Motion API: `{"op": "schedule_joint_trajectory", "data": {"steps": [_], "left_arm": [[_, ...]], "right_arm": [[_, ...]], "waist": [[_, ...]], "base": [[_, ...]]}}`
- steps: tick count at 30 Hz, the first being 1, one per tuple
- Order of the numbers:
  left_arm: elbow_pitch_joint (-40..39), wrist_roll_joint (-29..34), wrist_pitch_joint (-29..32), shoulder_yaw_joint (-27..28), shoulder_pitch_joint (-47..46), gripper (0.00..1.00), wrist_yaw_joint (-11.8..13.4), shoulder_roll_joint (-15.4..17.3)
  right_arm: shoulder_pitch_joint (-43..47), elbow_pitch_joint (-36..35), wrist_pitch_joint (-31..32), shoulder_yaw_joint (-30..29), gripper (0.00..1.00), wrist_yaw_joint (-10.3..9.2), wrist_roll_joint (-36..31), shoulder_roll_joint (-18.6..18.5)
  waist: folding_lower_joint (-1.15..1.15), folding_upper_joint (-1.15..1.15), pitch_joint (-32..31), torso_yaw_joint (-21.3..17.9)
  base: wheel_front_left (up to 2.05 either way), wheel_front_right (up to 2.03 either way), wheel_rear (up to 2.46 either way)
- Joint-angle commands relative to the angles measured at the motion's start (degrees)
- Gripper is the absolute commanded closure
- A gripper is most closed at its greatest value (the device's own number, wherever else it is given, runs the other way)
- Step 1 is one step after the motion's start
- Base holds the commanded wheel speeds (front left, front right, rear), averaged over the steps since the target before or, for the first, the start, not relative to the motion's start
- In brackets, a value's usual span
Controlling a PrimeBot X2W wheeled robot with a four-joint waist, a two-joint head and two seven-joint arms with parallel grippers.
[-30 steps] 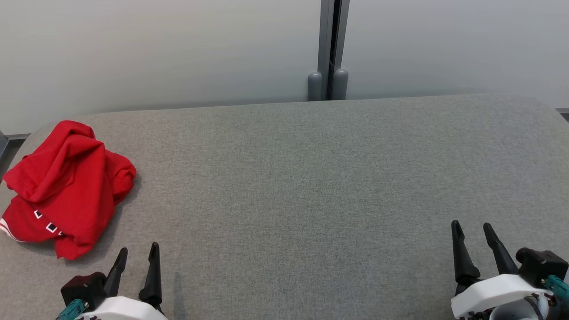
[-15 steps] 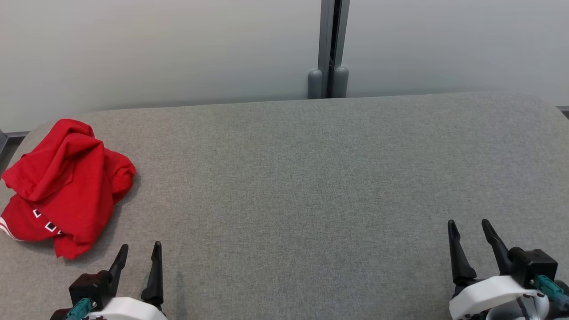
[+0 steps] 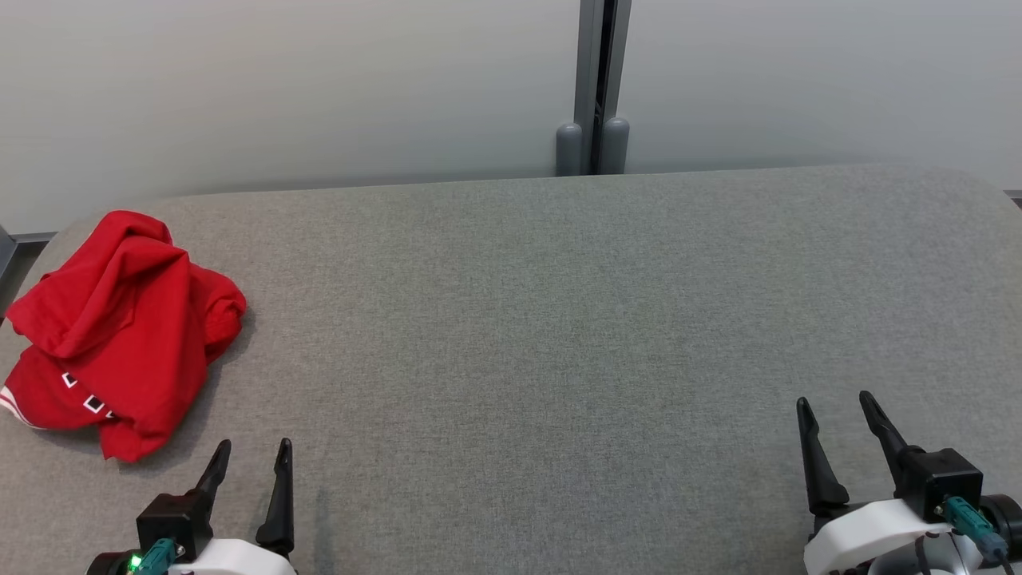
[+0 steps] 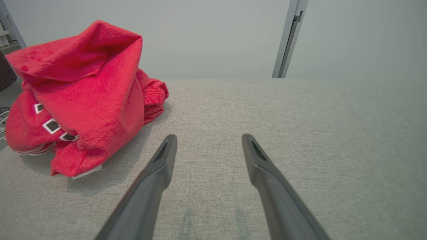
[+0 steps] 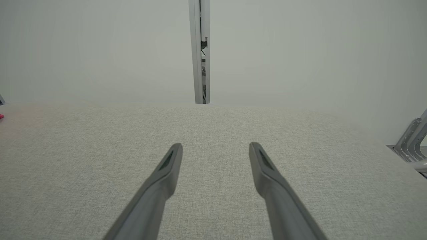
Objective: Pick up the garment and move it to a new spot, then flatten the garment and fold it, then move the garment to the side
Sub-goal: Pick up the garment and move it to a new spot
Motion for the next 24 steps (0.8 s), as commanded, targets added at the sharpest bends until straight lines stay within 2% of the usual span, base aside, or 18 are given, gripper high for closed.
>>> {"op": "schedule_joint_trajectory", "data": {"steps": [1, 11, 24], "left_arm": [[-0.1, 1.3, -0.5, 0.2, -0.5, 0.0, 0.4, 0.3], [0.1, 1.5, -0.5, 1.3, -0.6, 0.0, 0.9, 0.3], [0.8, 1.1, -0.5, 3.5, -0.9, 0.0, 0.2, 0.4]], "right_arm": [[-0.5, 0.0, -0.5, 0.1, 0.0, 0.1, -1.0, -0.5], [-1.1, 0.1, -0.7, 2.4, 0.0, 0.06, -0.7, -0.5], [-2.6, 2.0, -0.6, 6.6, 0.0, 0.06, -0.1, -0.5]], "waist": [[0.0, 0.0, 0.0, 0.2], [0.0, 0.0, 0.7, 5.6], [0.0, 0.0, 2.6, 19.7]], "base": [[0.0, 0.0, 0.0], [0.0, 0.0, 0.0], [0.0, 0.0, 0.0]]}}
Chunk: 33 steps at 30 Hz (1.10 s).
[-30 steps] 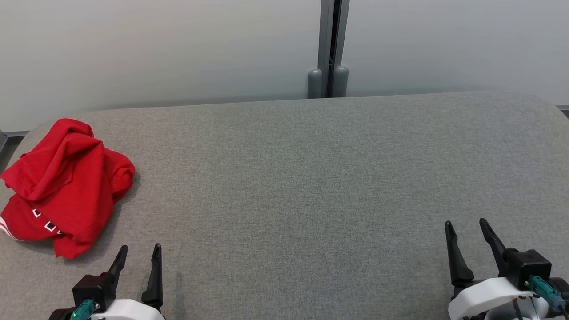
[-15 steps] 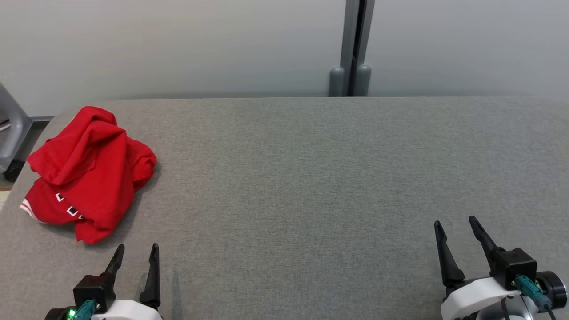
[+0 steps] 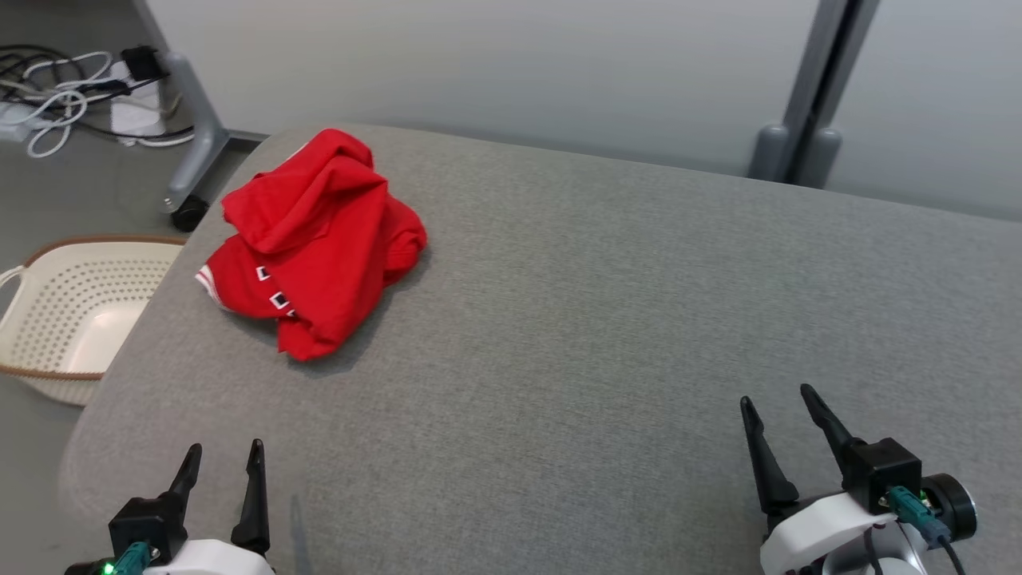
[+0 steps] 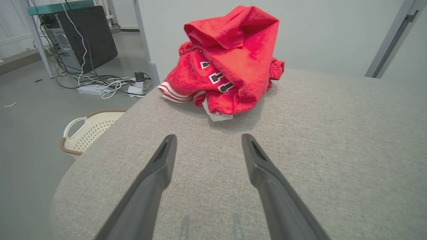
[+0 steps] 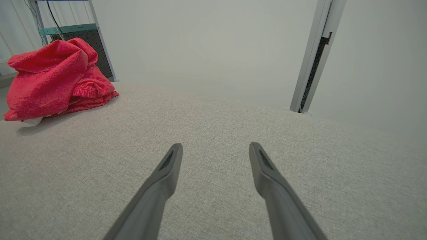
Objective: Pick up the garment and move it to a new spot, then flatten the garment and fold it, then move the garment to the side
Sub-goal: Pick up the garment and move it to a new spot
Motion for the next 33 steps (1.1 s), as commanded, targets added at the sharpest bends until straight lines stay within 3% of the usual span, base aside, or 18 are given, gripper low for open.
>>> {"op": "schedule_joint_trajectory", "data": {"steps": [1, 11, 20, 26, 33], "left_arm": [[0.0, -0.2, 0.0, 0.7, -0.4, 0.0, -0.1, 0.3], [0.7, -1.6, 0.0, 2.8, 0.4, 0.0, -0.3, 0.2], [4.5, -4.0, 0.0, 3.6, -2.8, 0.0, -1.2, 0.2], [8.4, -8.1, 0.0, 1.6, -12.3, 0.0, -1.4, 2.6], [12.0, -14.7, 0.0, -7.3, -24.3, 0.0, -1.4, 9.7]], "right_arm": [[-0.5, 0.6, -0.3, 0.8, 0.0, 0.0, 0.0, -0.4], [-1.4, 1.9, -0.3, 3.3, 0.0, 0.0, 0.5, -0.4], [-3.0, 1.5, -0.3, 4.0, 0.0, 0.0, -0.8, -0.4], [-4.9, 0.3, -0.3, 4.0, 0.0, 0.0, -1.3, -1.0], [-7.4, 0.3, -0.3, 5.1, 0.0, 0.0, -1.7, -1.8]], "waist": [[0.0, 0.0, 0.8, 3.9], [0.0, 0.0, 1.2, 8.3], [0.0, 0.0, 3.9, 7.4], [0.0, 0.0, 8.6, 4.9], [0.0, 0.0, 13.2, 1.6]], "base": [[0.0, 0.0, 0.0], [0.0, 0.0, 0.0], [0.0, 0.0, 0.0], [0.0, 0.0, 0.0], [0.0, 0.0, 0.0]]}}
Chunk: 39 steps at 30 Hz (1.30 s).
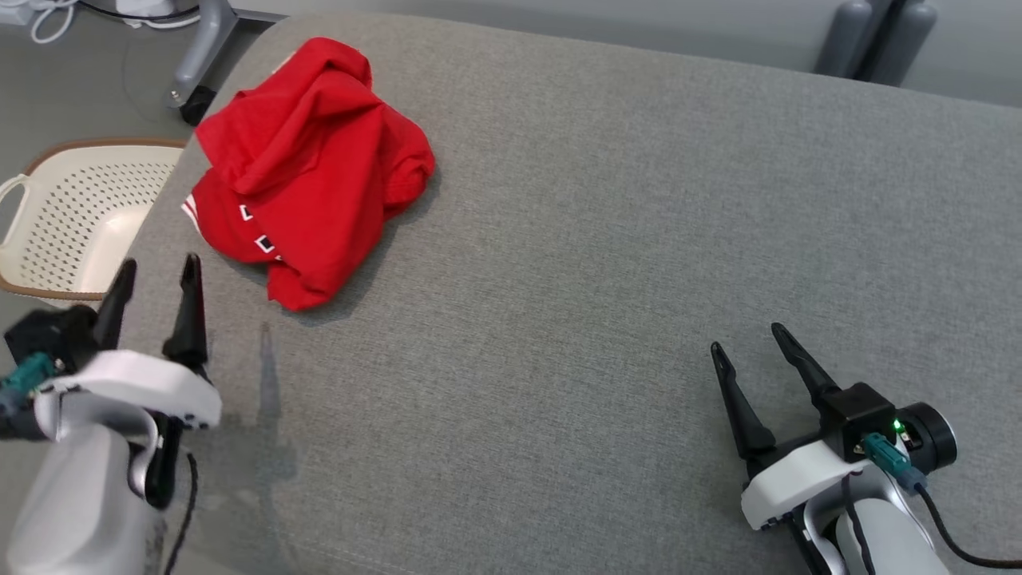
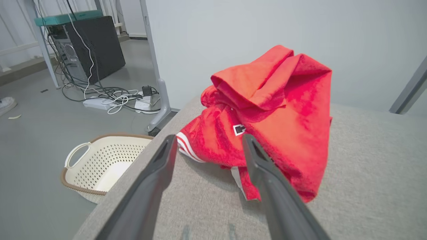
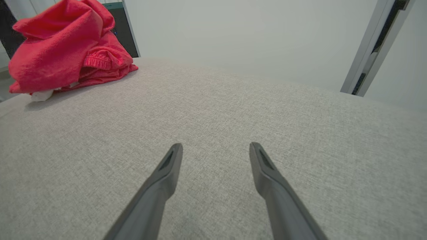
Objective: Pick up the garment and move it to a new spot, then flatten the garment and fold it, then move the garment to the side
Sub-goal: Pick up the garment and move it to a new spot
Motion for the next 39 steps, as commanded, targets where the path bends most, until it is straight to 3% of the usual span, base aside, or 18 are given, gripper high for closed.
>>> {"op": "schedule_joint_trajectory", "data": {"steps": [1, 12, 21, 22, 23, 24, 25, 39], "left_arm": [[0.9, -1.9, 0.0, -2.7, -4.3, 0.0, 0.0, 2.5], [9.6, -13.0, 4.0, -22.4, -20.4, 0.0, 0.0, 14.6], [16.3, -19.6, 9.4, -30.2, -25.3, 0.0, 0.0, 18.1], [17.2, -20.1, 9.3, -30.3, -25.5, 0.12, 0.0, 18.1], [17.8, -20.4, 9.5, -31.0, -25.5, 0.56, 0.0, 18.0], [18.5, -21.3, 9.4, -31.1, -25.5, 0.94, 0.0, 17.8], [19.0, -21.9, 9.1, -31.1, -25.6, 1.0, 0.0, 17.9], [16.5, -28.7, 2.0, -33.4, -27.0, 1.0, 0.0, 15.4]], "right_arm": [[-1.2, -0.1, -0.3, 0.1, 0.0, -0.01, -0.3, -0.6], [-4.3, -0.7, -0.3, 0.8, 0.0, -0.01, -0.6, -0.2], [-5.0, -0.7, -0.1, -0.3, 0.0, -0.02, -0.5, 0.1], [-5.2, -0.6, -0.1, -0.2, 0.0, -0.02, -0.4, 0.2], [-5.2, -0.5, -0.1, -0.3, 0.0, -0.02, -0.3, 0.2], [-5.3, -0.4, -0.1, -0.4, 0.0, -0.02, -0.1, 0.2], [-5.3, -0.4, -0.1, -0.4, 0.0, -0.02, 0.1, 0.3], [-2.4, -0.7, -0.2, -1.2, 0.0, -0.02, 4.0, 0.9]], "waist": [[0.0, 0.0, 2.6, -2.3], [0.0, 0.0, 7.9, -8.4], [0.0, 0.0, 10.3, -11.5], [0.0, 0.0, 10.3, -11.9], [0.0, 0.0, 10.3, -12.2], [0.0, 0.0, 10.2, -12.4], [0.0, 0.0, 10.1, -12.7], [0.0, 0.0, 2.1, -15.2]], "base": [[0.0, 0.0, 0.0], [0.0, 0.0, 0.0], [0.0, 0.0, 0.0], [0.0, 0.0, 0.0], [0.0, 0.0, 0.0], [0.0, 0.0, 0.0], [0.0, 0.0, 0.0], [0.0, 0.0, 0.0]]}}
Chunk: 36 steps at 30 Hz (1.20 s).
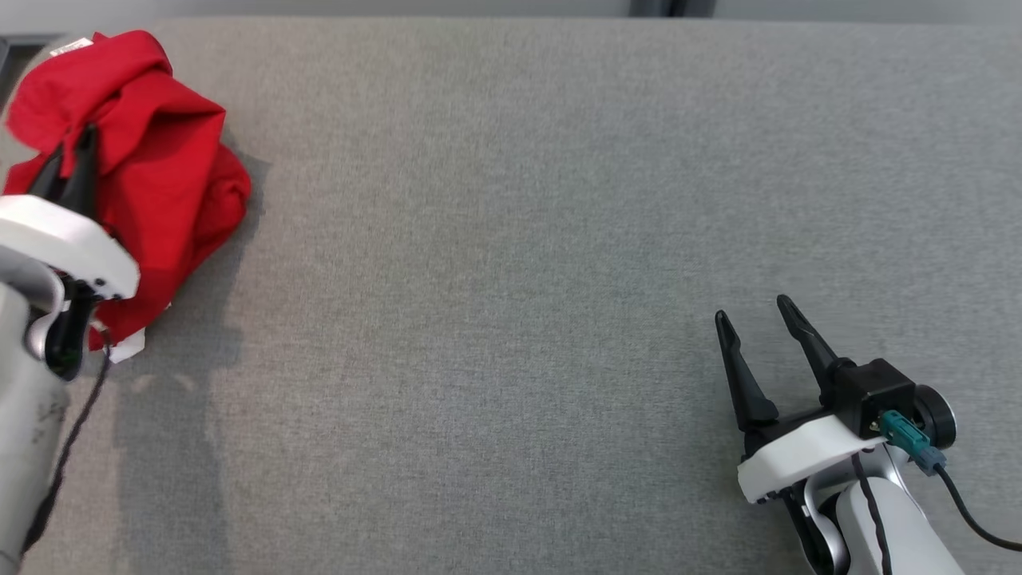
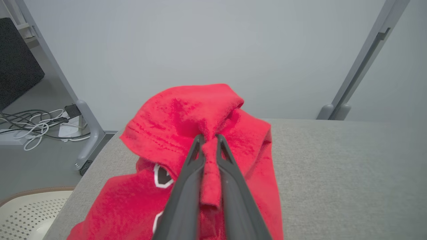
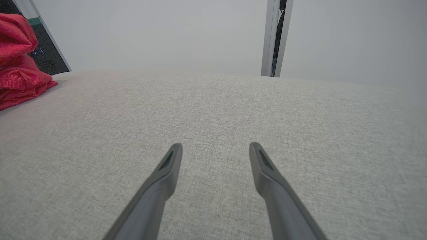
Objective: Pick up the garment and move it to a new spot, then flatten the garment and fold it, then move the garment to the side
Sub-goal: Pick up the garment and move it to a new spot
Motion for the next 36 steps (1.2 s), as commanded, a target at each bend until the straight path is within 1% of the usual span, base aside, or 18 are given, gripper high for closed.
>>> {"op": "schedule_joint_trajectory", "data": {"steps": [1, 2, 8, 15, 19, 20, 23, 26, 31, 34, 35, 36], "left_arm": [[-1.0, -1.2, -0.9, 0.2, -0.5, 1.0, 0.0, -0.9], [-1.3, -0.8, -1.3, 0.0, -0.7, 1.0, 0.0, -1.2], [-4.0, 0.8, -2.5, -1.4, 1.1, 1.0, 0.0, -6.7], [-7.8, 3.8, -2.6, -2.1, 4.3, 1.0, 0.3, -14.5], [-9.4, 6.4, -2.6, -3.8, 6.3, 1.0, 0.2, -19.1], [-9.4, 6.4, -2.6, -3.8, 6.3, 1.0, 0.2, -19.1], [-10.6, 8.2, -2.6, -5.9, 8.3, 1.0, 0.1, -21.6], [-11.7, 9.1, -2.5, -8.3, 9.7, 1.0, 0.1, -23.1], [-16.1, 8.9, -2.5, -9.1, 12.7, 1.0, 0.3, -23.8], [-19.7, 10.4, -2.5, -8.8, 15.3, 1.0, 1.8, -23.9], [-20.3, 11.1, -2.5, -8.4, 16.5, 0.2, 2.4, -23.9], [-20.4, 11.6, -2.5, -7.8, 17.8, 0.0, 2.9, -23.9]], "right_arm": [[0.8, 0.2, 0.0, -0.3, 0.0, -0.02, 0.8, -0.3], [1.2, 0.3, 0.0, -0.3, 0.0, -0.02, 1.3, -0.3], [3.0, 0.9, 0.0, -0.5, 0.0, -0.02, 2.9, -0.3], [5.0, 1.6, 0.0, -1.6, 0.0, -0.02, 3.1, -0.2], [5.4, 1.9, 0.0, -1.6, 0.0, -0.02, 3.3, -0.3], [5.4, 1.9, 0.0, -1.6, 0.0, -0.02, 3.3, -0.3], [5.7, 2.0, 0.0, -1.2, 0.0, -0.02, 3.5, -0.3], [5.2, 1.9, 0.0, -0.6, 0.0, -0.02, 3.9, -0.3], [5.6, 1.3, 0.0, -0.6, 0.0, -0.02, 4.4, -0.2], [6.1, 1.1, 0.0, -0.9, 0.0, -0.02, 4.6, -0.3], [6.2, 1.1, 0.0, -1.0, 0.0, -0.02, 4.7, -0.3], [6.2, 1.1, 0.0, -1.1, 0.0, -0.02, 4.9, -0.3]], "waist": [[0.0, 0.0, -2.3, -0.9], [0.0, 0.0, -3.0, -1.2], [0.0, 0.0, -6.2, -3.2], [0.0, 0.0, -8.1, -5.8], [0.0, 0.0, -8.9, -7.6], [0.0, 0.0, -8.9, -7.6], [0.0, 0.0, -9.5, -9.3], [0.0, 0.0, -9.5, -10.7], [0.0, 0.0, -9.7, -12.1], [0.0, 0.0, -10.2, -12.6], [0.0, 0.0, -10.5, -12.6], [0.0, 0.0, -10.8, -12.6]], "base": [[0.0, 0.0, 0.0], [0.0, 0.0, 0.0], [0.0, 0.0, 0.0], [0.0, 0.0, 0.0], [0.0, 0.0, 0.0], [0.0, 0.0, 0.0], [0.0, 0.0, 0.0], [0.0, 0.0, 0.0], [0.0, 0.0, 0.0], [0.0, 0.0, 0.0], [0.0, 0.0, 0.0], [0.0, 0.0, 0.0]]}}
